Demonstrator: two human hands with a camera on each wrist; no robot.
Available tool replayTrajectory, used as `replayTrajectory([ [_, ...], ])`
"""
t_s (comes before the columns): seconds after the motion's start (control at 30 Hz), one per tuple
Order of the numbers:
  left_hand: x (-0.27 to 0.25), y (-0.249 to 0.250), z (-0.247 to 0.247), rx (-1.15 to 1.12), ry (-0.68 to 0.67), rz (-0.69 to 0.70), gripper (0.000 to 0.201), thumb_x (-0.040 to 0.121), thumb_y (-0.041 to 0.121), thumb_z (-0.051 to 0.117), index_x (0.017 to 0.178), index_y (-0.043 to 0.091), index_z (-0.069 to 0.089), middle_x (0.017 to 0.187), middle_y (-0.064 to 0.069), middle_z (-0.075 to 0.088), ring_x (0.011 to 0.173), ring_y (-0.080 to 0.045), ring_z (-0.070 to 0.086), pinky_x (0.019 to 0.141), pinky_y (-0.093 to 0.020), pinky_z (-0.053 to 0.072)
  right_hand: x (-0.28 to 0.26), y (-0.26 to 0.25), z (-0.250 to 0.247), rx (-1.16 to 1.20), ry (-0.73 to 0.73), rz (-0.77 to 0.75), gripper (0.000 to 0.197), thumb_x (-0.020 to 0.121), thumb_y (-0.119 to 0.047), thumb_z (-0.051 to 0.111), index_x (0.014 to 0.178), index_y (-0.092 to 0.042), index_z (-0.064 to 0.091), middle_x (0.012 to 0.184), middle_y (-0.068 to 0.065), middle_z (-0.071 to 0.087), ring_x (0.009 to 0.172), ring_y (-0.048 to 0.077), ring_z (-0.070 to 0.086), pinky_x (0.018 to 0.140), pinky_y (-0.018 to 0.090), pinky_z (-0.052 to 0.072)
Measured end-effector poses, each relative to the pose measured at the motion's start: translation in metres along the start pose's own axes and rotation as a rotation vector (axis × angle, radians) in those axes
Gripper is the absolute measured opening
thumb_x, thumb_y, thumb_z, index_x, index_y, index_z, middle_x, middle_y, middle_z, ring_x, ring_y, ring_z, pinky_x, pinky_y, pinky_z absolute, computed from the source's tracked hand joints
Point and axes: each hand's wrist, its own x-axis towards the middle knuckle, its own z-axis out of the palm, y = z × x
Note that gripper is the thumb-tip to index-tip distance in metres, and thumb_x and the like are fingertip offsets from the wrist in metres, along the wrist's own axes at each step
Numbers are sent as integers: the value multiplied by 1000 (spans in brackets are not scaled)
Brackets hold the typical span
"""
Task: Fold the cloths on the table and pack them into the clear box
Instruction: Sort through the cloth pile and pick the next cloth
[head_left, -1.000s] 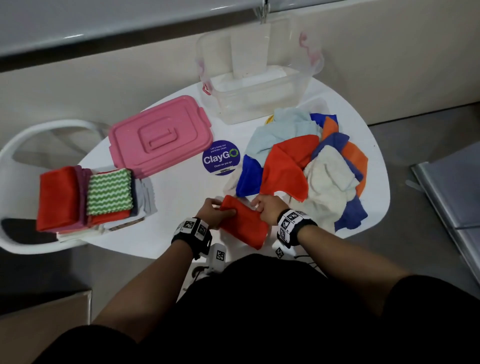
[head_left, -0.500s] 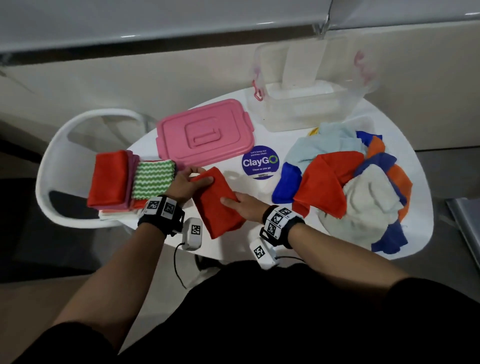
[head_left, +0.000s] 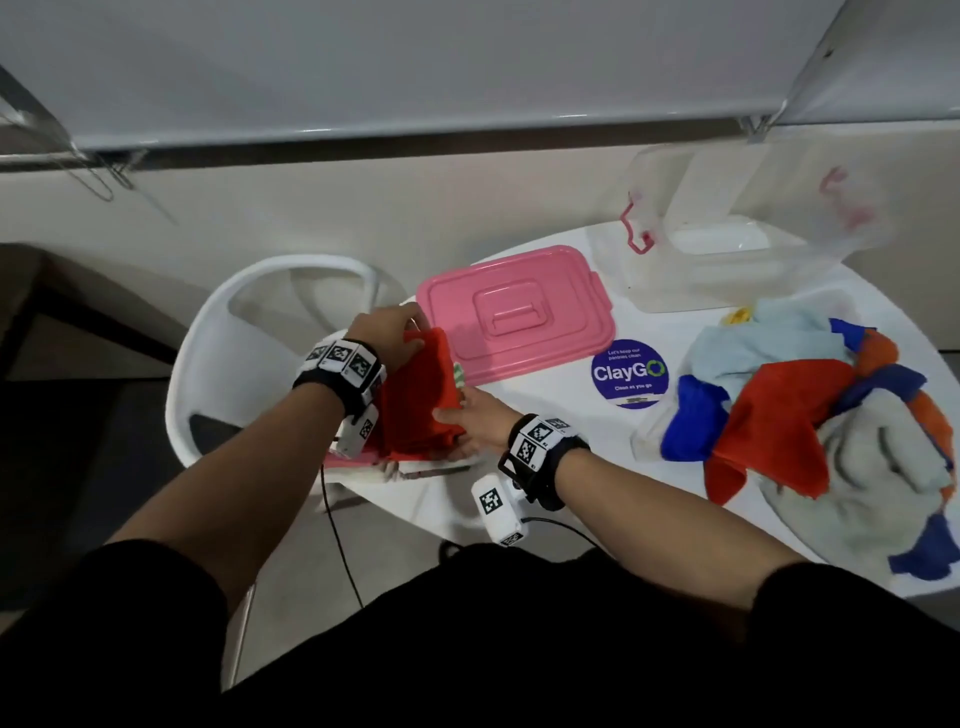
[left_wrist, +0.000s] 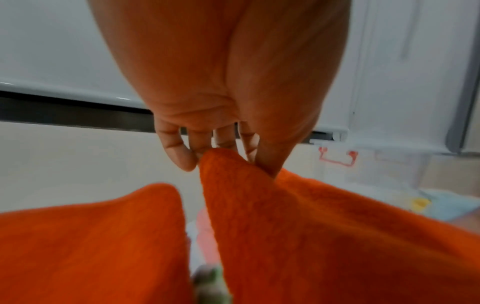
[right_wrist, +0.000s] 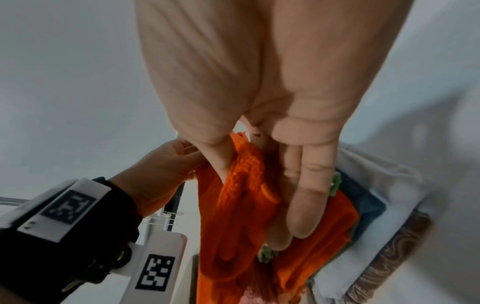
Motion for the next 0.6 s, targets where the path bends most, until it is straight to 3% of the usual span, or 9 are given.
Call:
replayTrajectory([
  [0.1, 1, -12, 9, 97, 11, 70, 27, 85, 30, 68, 111, 25, 61, 112, 2, 66, 108, -23, 59, 91, -35, 39, 13, 8, 11, -106, 24, 55, 38, 99, -15, 58, 131, -7, 41, 122, 19, 64, 85, 35, 71, 63, 36, 62],
  [0.23, -14, -32, 22, -4, 377, 56, 24, 83, 32, 69, 105, 23, 67, 119, -4, 61, 116, -31, 47, 92, -41, 35, 20, 17, 21, -234, 86, 129, 45, 97, -27, 60, 132, -9, 39, 113, 19, 69, 78, 33, 74, 65, 40, 62],
  [0.3, -27, -46, 29, -49, 560, 9, 21, 86, 31, 65, 105, 22, 67, 125, -5, 59, 121, -32, 46, 93, -42, 35, 16, 14, 23, -526, 254, 84, 54, 86, -42, 69, 124, -18, 38, 103, 6, 70, 71, 25, 73, 65, 38, 61],
  [0.33, -33, -54, 34, -48, 593, -10, 23, 89, 31, 62, 109, 22, 66, 131, -7, 57, 127, -34, 44, 97, -44, 35, 15, 12, 23, -700, 392, 14, 59, 80, -49, 71, 120, -24, 36, 100, -1, 69, 74, 22, 71, 71, 38, 58],
  [0.4, -42, -68, 47, -25, 558, -35, 33, 93, 33, 53, 123, 23, 63, 144, -11, 49, 137, -36, 37, 105, -48, 31, 13, 6, 27, -888, 629, -229, 60, 74, -50, 71, 116, -28, 35, 104, -6, 64, 87, 18, 64, 83, 35, 51],
  [0.47, -48, -80, 63, -12, 455, -53, 45, 97, 39, 40, 136, 22, 56, 151, -15, 41, 142, -37, 31, 111, -53, 26, 18, 0, 35, -1001, 724, -508, 53, 78, -44, 66, 121, -25, 42, 114, -2, 57, 103, 20, 55, 91, 39, 45],
  [0.53, -49, -86, 77, -39, 362, -81, 56, 98, 45, 25, 144, 23, 47, 154, -16, 35, 145, -36, 25, 116, -54, 21, 33, 1, 44, -1165, 682, -636, 53, 84, -39, 58, 133, -21, 46, 127, 5, 52, 117, 25, 48, 102, 47, 40],
  [0.6, -48, -86, 86, -44, 321, -103, 59, 98, 47, 19, 148, 24, 42, 156, -17, 32, 147, -35, 22, 118, -54, 17, 50, 16, 50, -1309, 580, -627, 57, 93, -36, 45, 146, -16, 39, 148, 10, 41, 136, 30, 36, 115, 51, 29],
])
